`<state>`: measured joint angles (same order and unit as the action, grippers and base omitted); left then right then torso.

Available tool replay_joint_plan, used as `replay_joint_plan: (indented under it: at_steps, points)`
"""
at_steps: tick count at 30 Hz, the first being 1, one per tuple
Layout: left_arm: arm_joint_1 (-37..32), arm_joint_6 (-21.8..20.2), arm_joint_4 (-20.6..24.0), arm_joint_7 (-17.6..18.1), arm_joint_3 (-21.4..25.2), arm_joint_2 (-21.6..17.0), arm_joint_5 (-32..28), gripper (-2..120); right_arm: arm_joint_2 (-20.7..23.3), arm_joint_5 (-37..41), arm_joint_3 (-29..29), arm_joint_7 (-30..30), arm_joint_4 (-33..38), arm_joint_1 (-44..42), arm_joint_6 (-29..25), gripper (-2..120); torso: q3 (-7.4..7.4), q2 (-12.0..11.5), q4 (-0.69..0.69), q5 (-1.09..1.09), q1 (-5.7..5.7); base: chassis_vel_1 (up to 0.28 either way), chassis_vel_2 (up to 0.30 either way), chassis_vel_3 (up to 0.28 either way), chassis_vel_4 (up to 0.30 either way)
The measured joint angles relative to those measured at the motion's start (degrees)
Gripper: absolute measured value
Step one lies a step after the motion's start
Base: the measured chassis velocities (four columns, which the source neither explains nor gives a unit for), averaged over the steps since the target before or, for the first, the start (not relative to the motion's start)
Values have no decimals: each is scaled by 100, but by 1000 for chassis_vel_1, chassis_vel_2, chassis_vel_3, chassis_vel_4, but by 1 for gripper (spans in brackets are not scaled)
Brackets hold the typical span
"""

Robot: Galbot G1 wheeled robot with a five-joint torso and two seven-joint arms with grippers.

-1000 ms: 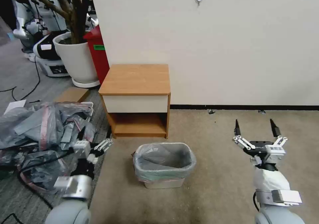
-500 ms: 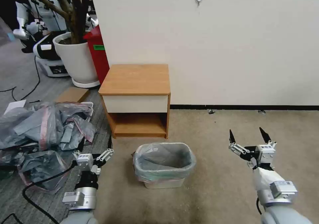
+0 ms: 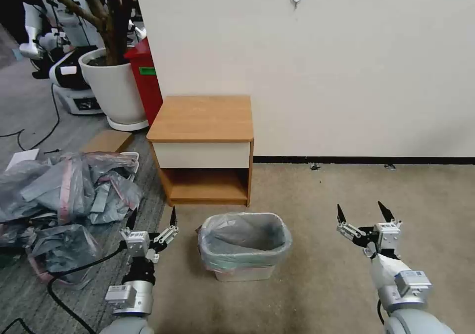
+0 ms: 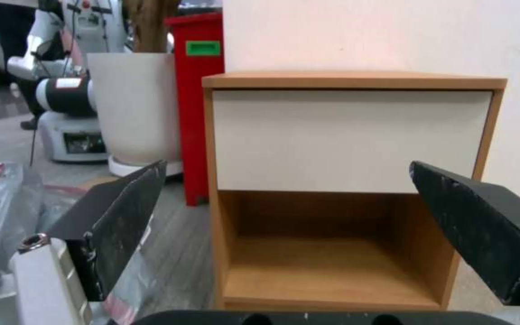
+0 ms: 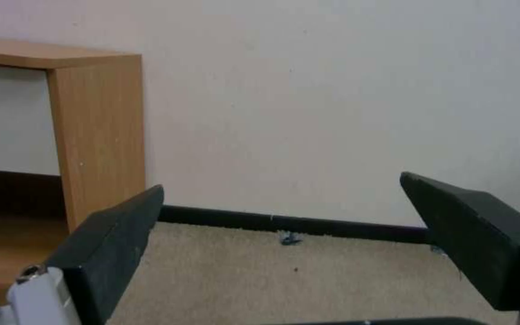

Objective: Pick up the garbage bag from the table and place it over the trash can.

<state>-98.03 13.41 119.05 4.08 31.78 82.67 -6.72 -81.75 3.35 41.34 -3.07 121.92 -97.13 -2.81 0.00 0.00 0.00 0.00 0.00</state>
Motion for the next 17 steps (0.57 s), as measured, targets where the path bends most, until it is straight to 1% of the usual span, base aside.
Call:
replay_joint_plan:
  at_steps: [17]
  points:
    - [3, -9, 4, 2, -2, -11, -13, 100, 2, -7, -3, 14, 7, 2, -9, 100, 0, 0, 0, 0, 0, 0, 0, 0, 0]
